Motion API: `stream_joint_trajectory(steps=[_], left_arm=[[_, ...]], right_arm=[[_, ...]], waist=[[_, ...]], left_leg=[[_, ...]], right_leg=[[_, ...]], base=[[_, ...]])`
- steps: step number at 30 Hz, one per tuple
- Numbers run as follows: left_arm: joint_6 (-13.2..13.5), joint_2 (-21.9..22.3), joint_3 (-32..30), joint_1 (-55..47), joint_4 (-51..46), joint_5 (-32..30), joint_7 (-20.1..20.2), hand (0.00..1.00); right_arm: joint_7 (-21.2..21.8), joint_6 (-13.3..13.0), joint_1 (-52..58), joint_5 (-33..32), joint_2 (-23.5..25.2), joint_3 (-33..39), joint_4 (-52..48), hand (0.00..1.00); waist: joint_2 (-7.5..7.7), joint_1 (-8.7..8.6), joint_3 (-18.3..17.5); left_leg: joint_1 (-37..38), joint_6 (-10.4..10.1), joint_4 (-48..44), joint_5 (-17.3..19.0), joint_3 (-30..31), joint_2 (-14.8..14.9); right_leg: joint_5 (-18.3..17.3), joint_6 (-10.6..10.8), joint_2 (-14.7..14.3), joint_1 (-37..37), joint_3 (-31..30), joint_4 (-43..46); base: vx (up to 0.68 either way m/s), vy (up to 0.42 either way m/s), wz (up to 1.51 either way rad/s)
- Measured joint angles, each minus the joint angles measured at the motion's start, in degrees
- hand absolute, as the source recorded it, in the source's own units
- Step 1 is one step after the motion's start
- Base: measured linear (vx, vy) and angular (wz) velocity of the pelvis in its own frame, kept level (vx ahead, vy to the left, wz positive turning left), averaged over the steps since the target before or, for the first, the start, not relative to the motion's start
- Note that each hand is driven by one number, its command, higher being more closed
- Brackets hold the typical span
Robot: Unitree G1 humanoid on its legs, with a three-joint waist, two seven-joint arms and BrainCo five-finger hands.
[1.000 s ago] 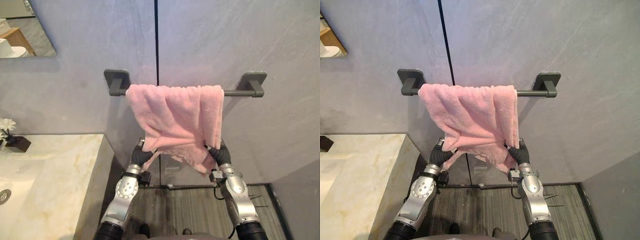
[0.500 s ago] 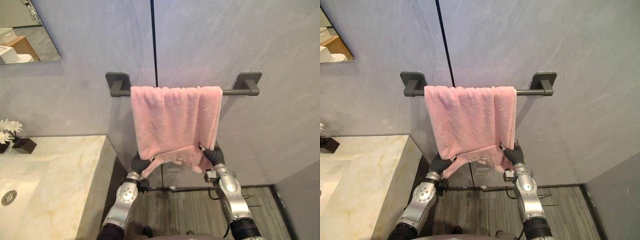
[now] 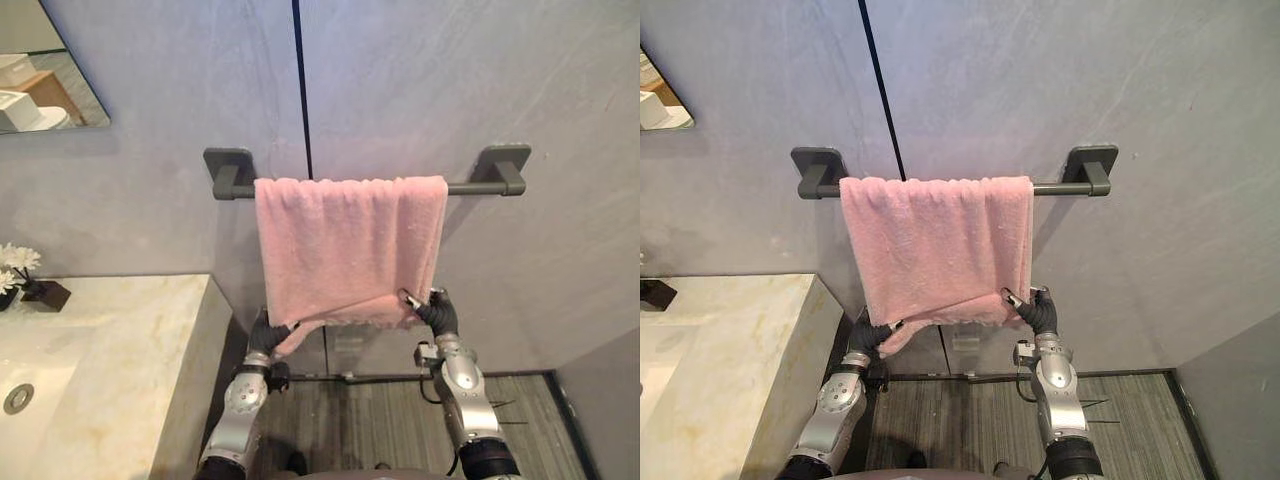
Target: Organize washtable
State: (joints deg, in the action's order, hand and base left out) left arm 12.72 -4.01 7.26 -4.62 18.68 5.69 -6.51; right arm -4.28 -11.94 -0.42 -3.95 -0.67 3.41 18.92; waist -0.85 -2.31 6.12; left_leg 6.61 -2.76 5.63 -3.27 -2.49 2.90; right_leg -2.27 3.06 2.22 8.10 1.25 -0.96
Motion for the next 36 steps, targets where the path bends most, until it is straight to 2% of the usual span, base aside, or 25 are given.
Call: stream_joint_trajectory(steps=[6,14,18,21,25,30,34,36], left_arm=[[-1.19,-1.00,-5.88,-4.92,0.04,2.75,-1.36,0.00],[-1.15,-1.70,-9.90,-6.01,-0.37,5.58,-1.39,0.00],[-1.04,-0.66,-12.63,-9.50,-9.71,7.17,-2.28,0.00],[-0.56,-0.42,-14.32,-10.04,-19.02,7.16,-2.41,0.00],[3.24,-0.16,-19.23,-9.32,-32.38,7.24,-3.61,0.00],[6.31,-0.36,-21.31,-7.34,-42.86,7.21,-5.16,0.00],[9.07,-2.96,-21.28,-6.50,-49.84,7.24,-6.11,0.00],[10.51,-6.69,-18.42,-5.33,-50.73,9.10,-5.18,0.00]], right_arm=[[-2.05,1.15,5.62,-7.26,-0.08,8.13,0.10,0.00],[-2.28,0.79,8.30,-13.84,-0.46,12.36,-0.47,0.00],[-5.80,0.49,9.98,-13.34,0.72,19.09,-9.49,0.00],[-8.38,-0.57,9.94,-10.35,0.73,23.79,-18.11,0.00],[-10.70,-2.86,8.80,-6.61,0.31,27.45,-30.77,0.00],[-10.73,-5.08,4.13,-4.41,-1.01,26.77,-42.06,0.00],[-9.51,-7.99,0.61,-4.86,-7.14,20.95,-49.75,0.00],[-5.84,-9.85,-2.13,-7.45,-12.31,12.93,-51.25,0.00]], waist=[[0.04,-0.07,0.02],[0.21,-0.07,-0.04],[0.28,-0.13,-0.06],[0.60,-0.18,-0.27],[0.76,-0.21,-0.48],[0.64,-0.12,-0.54],[0.11,-0.08,-1.11],[-0.21,-0.03,-2.17]], left_leg=[[0.14,0.01,0.17,0.04,-0.05,0.08],[0.12,-0.01,0.22,0.08,-0.03,0.14],[-0.03,-0.12,-0.01,0.55,-0.35,0.10],[0.04,0.00,-0.10,0.48,-0.59,0.00],[0.19,-0.02,-0.14,0.50,-0.61,0.02],[1.38,0.17,-0.13,0.63,-0.67,-0.02],[1.73,0.41,-0.09,0.83,-0.77,-0.10],[1.78,0.44,-0.09,0.78,-0.93,-0.17]], right_leg=[[0.00,0.00,-0.03,-0.19,-0.07,-0.03],[0.00,0.03,0.01,-0.35,-0.12,-0.03],[-0.15,0.23,0.11,-0.56,-0.43,-0.25],[0.01,0.00,0.08,-0.54,-0.34,-0.21],[0.01,0.00,0.06,-0.19,-0.21,-0.06],[-0.07,0.08,0.13,0.47,-0.29,0.36],[-0.46,0.11,0.44,0.52,-0.39,0.85],[-0.43,0.13,0.58,0.44,-0.45,0.86]], base=[[-0.01,-0.002,-0.01],[-0.03,-0.005,-0.01],[0.00,0.000,-0.03],[0.00,0.000,-0.03],[0.00,0.000,0.00],[-0.01,-0.001,0.00],[-0.07,-0.003,-0.01],[-0.04,0.000,-0.03]])
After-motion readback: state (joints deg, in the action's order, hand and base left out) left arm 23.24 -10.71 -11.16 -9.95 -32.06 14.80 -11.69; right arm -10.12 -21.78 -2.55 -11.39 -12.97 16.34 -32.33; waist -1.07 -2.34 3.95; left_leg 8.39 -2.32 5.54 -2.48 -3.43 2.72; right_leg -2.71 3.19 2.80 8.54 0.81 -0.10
